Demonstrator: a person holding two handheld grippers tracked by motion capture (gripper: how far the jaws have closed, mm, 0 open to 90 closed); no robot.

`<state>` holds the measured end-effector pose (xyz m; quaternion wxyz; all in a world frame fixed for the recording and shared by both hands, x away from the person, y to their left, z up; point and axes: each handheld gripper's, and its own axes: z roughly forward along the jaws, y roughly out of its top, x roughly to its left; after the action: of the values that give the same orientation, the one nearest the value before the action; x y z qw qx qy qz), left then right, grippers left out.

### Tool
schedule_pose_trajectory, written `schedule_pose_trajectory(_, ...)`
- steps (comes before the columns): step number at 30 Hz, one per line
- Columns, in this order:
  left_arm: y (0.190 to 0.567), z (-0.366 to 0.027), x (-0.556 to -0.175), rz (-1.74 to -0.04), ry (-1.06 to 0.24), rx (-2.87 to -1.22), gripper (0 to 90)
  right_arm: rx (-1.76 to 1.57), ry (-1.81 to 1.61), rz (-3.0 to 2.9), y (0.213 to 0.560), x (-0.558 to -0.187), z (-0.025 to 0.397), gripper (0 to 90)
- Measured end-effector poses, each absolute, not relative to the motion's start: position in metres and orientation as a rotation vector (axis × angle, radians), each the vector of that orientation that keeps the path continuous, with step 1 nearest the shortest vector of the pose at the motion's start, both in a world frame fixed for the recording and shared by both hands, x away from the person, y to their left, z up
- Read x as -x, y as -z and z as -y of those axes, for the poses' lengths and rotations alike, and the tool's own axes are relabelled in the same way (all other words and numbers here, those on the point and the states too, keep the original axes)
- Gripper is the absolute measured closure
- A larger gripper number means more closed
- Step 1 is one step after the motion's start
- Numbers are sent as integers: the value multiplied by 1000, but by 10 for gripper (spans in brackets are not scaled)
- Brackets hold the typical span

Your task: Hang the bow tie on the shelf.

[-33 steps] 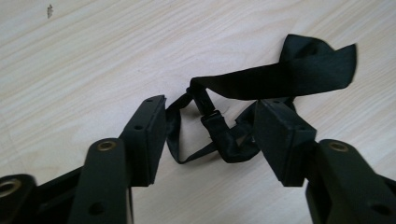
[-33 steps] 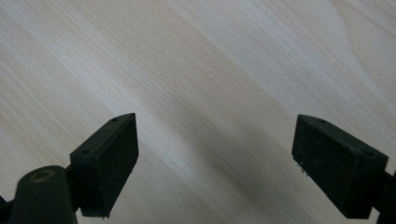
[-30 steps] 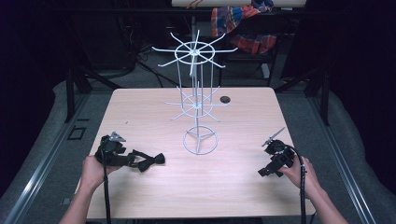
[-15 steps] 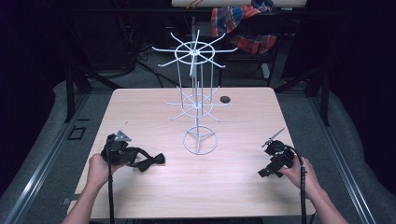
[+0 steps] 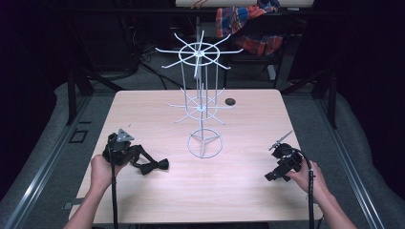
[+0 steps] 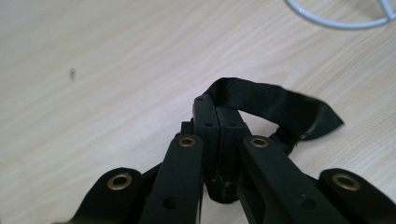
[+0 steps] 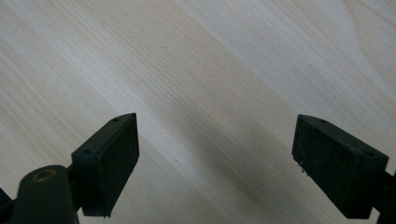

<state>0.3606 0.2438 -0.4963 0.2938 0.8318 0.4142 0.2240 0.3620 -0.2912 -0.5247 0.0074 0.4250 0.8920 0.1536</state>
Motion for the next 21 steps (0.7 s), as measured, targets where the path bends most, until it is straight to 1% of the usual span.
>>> schedule_pose_trajectory(4, 486, -244, -352, -1068, -620, -2182, 890, -1301, -466, -2809, 523, -363, 291, 146)
schedule_pose_trajectory(10, 480, -243, -347, -1042, -628, -2177, 891, -1293, -452, -2820, 522, -363, 292, 146)
schedule_pose_trajectory(15, 475, -246, -345, -1055, -617, -2134, 892, -1272, -425, -2830, 521, -364, 292, 146)
schedule_pose_trajectory(17, 471, -247, -342, -1058, -621, -2110, 892, -1322, -490, -2783, 525, -362, 292, 146)
schedule_pose_trajectory(19, 469, -247, -340, -1055, -627, -2098, 892, -1260, -405, -2841, 520, -366, 294, 146)
schedule_pose_trajectory(21, 468, -247, -340, -1054, -628, -2097, 892, -1253, -401, -2842, 520, -366, 294, 146)
